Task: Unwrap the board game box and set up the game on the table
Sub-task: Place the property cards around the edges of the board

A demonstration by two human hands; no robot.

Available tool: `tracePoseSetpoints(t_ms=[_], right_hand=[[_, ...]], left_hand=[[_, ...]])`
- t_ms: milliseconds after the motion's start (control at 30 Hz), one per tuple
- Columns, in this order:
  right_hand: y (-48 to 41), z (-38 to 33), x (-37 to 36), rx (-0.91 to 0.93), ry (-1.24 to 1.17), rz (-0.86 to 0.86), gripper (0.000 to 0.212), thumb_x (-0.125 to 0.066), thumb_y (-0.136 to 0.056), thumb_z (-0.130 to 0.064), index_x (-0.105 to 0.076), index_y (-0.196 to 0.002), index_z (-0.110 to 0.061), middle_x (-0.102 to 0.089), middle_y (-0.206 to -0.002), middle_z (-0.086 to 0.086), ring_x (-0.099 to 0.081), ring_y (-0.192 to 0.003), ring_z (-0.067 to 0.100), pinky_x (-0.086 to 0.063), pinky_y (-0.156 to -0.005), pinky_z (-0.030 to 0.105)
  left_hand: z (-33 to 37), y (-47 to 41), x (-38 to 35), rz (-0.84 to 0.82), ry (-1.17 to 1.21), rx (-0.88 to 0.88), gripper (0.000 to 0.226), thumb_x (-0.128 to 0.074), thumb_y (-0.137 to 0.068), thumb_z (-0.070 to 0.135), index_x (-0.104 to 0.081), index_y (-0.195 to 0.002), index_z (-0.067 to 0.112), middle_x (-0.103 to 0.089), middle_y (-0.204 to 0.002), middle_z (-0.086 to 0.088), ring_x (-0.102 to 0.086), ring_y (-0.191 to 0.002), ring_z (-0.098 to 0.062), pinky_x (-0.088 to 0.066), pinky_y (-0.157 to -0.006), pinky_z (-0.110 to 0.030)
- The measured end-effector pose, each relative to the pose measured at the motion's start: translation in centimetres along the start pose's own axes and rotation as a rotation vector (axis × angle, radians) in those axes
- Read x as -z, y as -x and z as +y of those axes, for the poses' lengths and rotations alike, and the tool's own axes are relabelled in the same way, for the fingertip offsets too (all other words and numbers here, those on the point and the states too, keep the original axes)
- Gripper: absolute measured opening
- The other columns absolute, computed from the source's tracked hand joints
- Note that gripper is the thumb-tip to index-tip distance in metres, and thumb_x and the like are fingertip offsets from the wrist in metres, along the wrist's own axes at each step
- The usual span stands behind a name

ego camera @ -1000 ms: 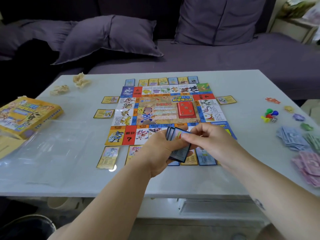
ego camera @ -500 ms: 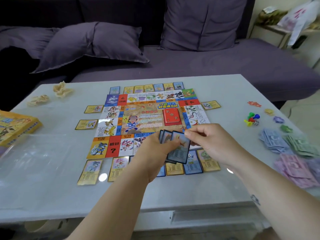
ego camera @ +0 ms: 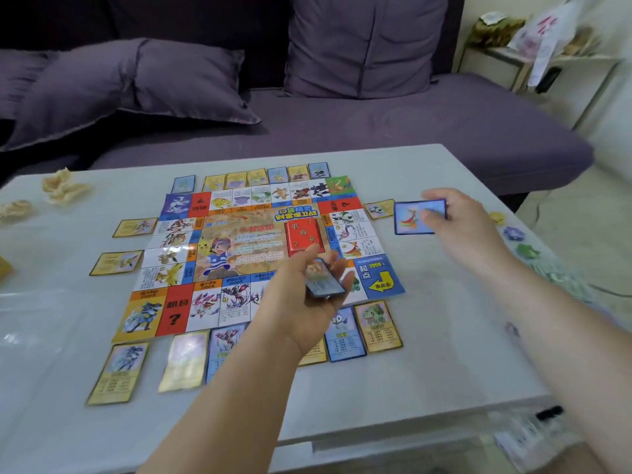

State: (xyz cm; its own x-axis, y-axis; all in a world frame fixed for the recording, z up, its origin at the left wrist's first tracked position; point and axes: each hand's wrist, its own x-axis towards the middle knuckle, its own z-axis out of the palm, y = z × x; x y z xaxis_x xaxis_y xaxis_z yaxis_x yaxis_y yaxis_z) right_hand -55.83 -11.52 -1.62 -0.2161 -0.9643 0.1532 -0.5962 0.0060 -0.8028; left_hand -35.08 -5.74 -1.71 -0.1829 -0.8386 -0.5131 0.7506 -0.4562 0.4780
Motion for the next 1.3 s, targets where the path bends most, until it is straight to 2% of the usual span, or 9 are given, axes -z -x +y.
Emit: tracePoseSetpoints(t_ms=[100, 200, 633, 767, 833, 933, 1067, 1167, 1300], right_hand=[[-2.3, 2.2, -0.3, 0.001, 0.290, -0.087, 0.036, -0.057, -0.091, -0.019, -0.052, -0.127, -0.018, -0.058, -0.122, 0.001, -0.053, -0.110, 0.022, -0.037, -0.086, 0.029], [-2.7, 3.0, -1.6, -0.020, 0.533, -0.145, 0.034, -0.053, -0.093, -0.028, -0.051, -0.127, -0.024, -0.058, -0.127, 0.001, -0.051, -0.116, 0.025, -0.030, -0.093, 0.034], [-2.3, 4.5, -2.7, 0.091, 0.840, 0.027, 0.039, -0.056, -0.089, -0.046, -0.054, -0.124, -0.029, -0.054, -0.121, 0.003, -0.045, -0.114, 0.025, -0.028, -0.089, 0.038], [-1.6, 3.5, -2.5, 0.145, 0.675, 0.116, 0.032, -0.057, -0.090, -0.040, -0.059, -0.119, -0.027, -0.057, -0.117, 0.001, -0.048, -0.107, 0.024, -0.027, -0.086, 0.037], [-1.1, 2.1, -2.3, 0.164, 0.452, 0.127, 0.024, -0.055, -0.092, -0.034, -0.063, -0.112, -0.023, -0.063, -0.107, -0.002, -0.054, -0.091, 0.017, -0.034, -0.084, 0.035], [0.4, -0.4, -1.9, 0.111, 0.101, -0.114, 0.019, -0.053, -0.094, -0.028, -0.065, -0.105, -0.018, -0.064, -0.093, -0.010, -0.052, -0.073, -0.003, -0.039, -0.068, 0.015], [3.0, -3.1, -1.6, -0.055, -0.071, -0.517, 0.027, -0.056, -0.086, -0.049, -0.067, -0.086, -0.025, -0.064, -0.076, -0.018, -0.055, -0.066, -0.004, -0.039, -0.068, 0.018], [4.1, -4.0, -2.7, -0.076, -0.093, -0.571, 0.026, -0.066, -0.078, -0.050, -0.066, -0.078, -0.025, -0.058, -0.059, -0.021, -0.052, -0.057, -0.007, -0.039, -0.065, 0.017], [4.8, -4.6, -4.3, -0.079, -0.191, -0.539, 0.018, -0.070, -0.080, -0.038, -0.068, -0.079, -0.021, -0.061, -0.067, -0.014, -0.054, -0.064, -0.001, -0.041, -0.068, 0.020]], left_hand=[[0.4, -0.5, -0.2, -0.013, 0.016, 0.015, 0.031, -0.037, -0.095, 0.004, -0.050, -0.123, 0.003, -0.065, -0.106, -0.018, -0.065, -0.089, -0.027, -0.052, -0.073, -0.042], [0.4, -1.2, -0.3, -0.040, -0.048, 0.008, 0.036, -0.029, -0.097, -0.002, -0.044, -0.130, 0.000, -0.066, -0.108, -0.019, -0.066, -0.092, -0.028, -0.053, -0.071, -0.040], [-0.3, -1.3, -0.5, -0.212, -0.344, -0.064, 0.023, -0.047, -0.092, 0.000, -0.061, -0.106, 0.011, -0.073, -0.096, -0.011, -0.072, -0.086, -0.020, -0.059, -0.068, -0.027], [-0.4, -1.3, -0.3, -0.189, -0.395, -0.096, 0.020, -0.053, -0.088, 0.001, -0.063, -0.102, 0.013, -0.074, -0.092, -0.008, -0.072, -0.081, -0.017, -0.059, -0.066, -0.027], [-0.4, -1.5, -0.1, -0.140, -0.422, -0.122, 0.020, -0.056, -0.087, 0.002, -0.063, -0.102, 0.013, -0.074, -0.090, -0.006, -0.072, -0.078, -0.015, -0.059, -0.064, -0.027], [-0.3, -1.9, 0.2, -0.025, -0.442, -0.137, 0.031, -0.062, -0.084, 0.003, -0.058, -0.114, 0.008, -0.073, -0.087, -0.007, -0.071, -0.065, -0.013, -0.056, -0.053, -0.023], [-0.4, -1.9, 0.4, 0.002, -0.516, -0.155, 0.042, -0.067, -0.081, 0.004, -0.054, -0.121, 0.001, -0.071, -0.097, -0.014, -0.072, -0.067, -0.018, -0.055, -0.051, -0.025], [-0.2, -1.5, 0.6, -0.010, -0.576, -0.187, 0.041, -0.069, -0.079, 0.007, -0.056, -0.118, -0.001, -0.072, -0.087, -0.011, -0.071, -0.066, -0.017, -0.053, -0.050, -0.023], [0.4, -1.2, 1.4, 0.010, -0.722, -0.226, 0.034, -0.071, -0.080, 0.013, -0.061, -0.111, 0.005, -0.073, -0.087, -0.009, -0.071, -0.073, -0.020, -0.051, -0.054, -0.025]])
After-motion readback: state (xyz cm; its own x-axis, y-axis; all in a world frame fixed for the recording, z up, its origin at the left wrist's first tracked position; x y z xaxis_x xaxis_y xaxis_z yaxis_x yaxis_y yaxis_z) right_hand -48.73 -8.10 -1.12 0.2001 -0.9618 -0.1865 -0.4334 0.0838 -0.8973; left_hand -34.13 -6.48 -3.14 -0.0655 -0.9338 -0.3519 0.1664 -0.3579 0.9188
